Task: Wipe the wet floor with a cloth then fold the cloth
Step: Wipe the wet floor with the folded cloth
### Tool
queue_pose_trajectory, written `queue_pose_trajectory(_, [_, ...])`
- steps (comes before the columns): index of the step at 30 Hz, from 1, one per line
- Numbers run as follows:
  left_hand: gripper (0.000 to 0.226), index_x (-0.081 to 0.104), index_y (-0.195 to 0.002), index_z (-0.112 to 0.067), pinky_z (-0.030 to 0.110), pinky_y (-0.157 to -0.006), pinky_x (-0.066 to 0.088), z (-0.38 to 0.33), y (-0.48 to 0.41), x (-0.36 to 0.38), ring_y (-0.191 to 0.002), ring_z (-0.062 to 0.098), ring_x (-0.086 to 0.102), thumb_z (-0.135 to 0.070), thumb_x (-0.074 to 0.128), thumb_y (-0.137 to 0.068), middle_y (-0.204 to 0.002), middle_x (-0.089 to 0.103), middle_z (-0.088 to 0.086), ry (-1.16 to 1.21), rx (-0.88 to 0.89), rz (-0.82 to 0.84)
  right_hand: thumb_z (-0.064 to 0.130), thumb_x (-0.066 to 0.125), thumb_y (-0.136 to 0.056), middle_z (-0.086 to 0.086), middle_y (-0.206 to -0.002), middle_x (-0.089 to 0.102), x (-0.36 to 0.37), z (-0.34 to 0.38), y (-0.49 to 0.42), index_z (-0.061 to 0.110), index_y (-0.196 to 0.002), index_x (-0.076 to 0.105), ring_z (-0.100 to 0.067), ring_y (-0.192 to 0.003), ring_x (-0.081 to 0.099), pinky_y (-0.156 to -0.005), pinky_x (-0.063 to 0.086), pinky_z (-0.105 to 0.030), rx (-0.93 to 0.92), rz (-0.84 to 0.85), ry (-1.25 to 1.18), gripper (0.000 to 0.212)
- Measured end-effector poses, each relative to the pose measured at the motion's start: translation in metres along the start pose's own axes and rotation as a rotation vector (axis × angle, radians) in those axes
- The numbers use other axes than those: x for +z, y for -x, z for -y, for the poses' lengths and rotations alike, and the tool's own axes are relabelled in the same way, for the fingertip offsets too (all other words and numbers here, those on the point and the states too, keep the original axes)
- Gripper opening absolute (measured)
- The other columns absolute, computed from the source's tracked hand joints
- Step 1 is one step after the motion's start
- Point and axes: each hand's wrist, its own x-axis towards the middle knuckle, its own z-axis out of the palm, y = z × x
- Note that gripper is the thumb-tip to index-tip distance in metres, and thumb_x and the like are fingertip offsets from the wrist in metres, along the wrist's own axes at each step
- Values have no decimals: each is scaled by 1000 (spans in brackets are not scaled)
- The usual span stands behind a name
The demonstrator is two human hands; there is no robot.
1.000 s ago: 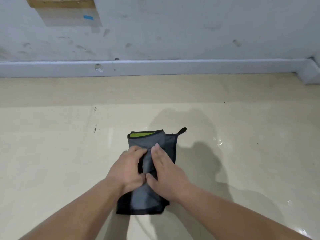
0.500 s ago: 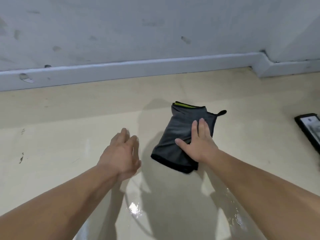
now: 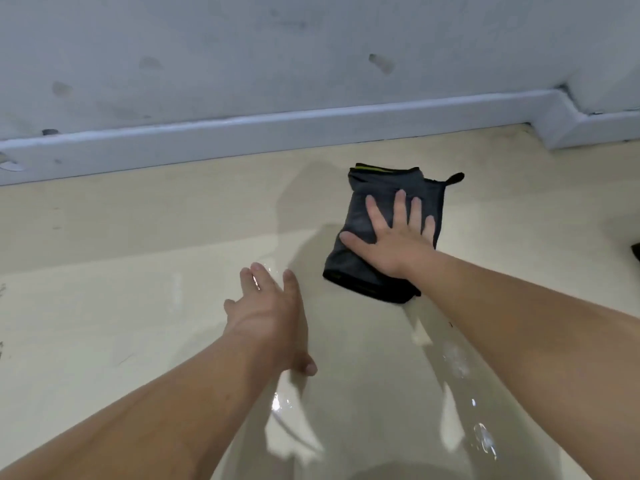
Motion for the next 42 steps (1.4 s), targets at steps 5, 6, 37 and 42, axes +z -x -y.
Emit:
queue_pose_trajectory(5, [155, -21, -158, -15, 60, -116, 30, 3, -2, 4, -152, 47, -21, -68, 87, -60, -160, -24, 33, 13, 3, 5, 99, 4, -75, -10, -169, -27, -5, -27, -16, 48, -158, -18, -34, -156, -24, -125, -8, -58, 133, -118, -77, 100])
queue_pose_trajectory(6, [155, -21, -157, -15, 60, -117, 29, 4, -2, 5, -152, 47, -21, -67, 87, -60, -160, -24, 33, 12, 0, 3, 98, 3, -76, -11, -170, -24, -2, -36, -12, 47, -159, -16, -34, -157, -22, -126, -7, -57, 169, -148, -96, 100])
queue_pose_trajectory(37, [184, -19, -156, -18, 52, -102, 47, -137, -17, -24, -148, 47, 8, -85, 83, -18, -160, -3, 32, -188, 116, -39, 96, 6, -79, -13, -169, -26, 34, -210, 71, 44, -160, -18, -35, -156, -24, -126, -9, -54, 451, -118, -241, 99])
queue_pose_trajectory(42, [180, -28, -155, -23, 44, -107, 46, -125, -22, -15, -154, 44, -16, -90, 79, -27, -164, -21, 27, -152, 175, -60, 89, 10, -86, -26, -166, -24, 4, -180, 9, 33, -163, -14, -48, -153, -22, -121, -10, -67, 757, -141, -407, 98])
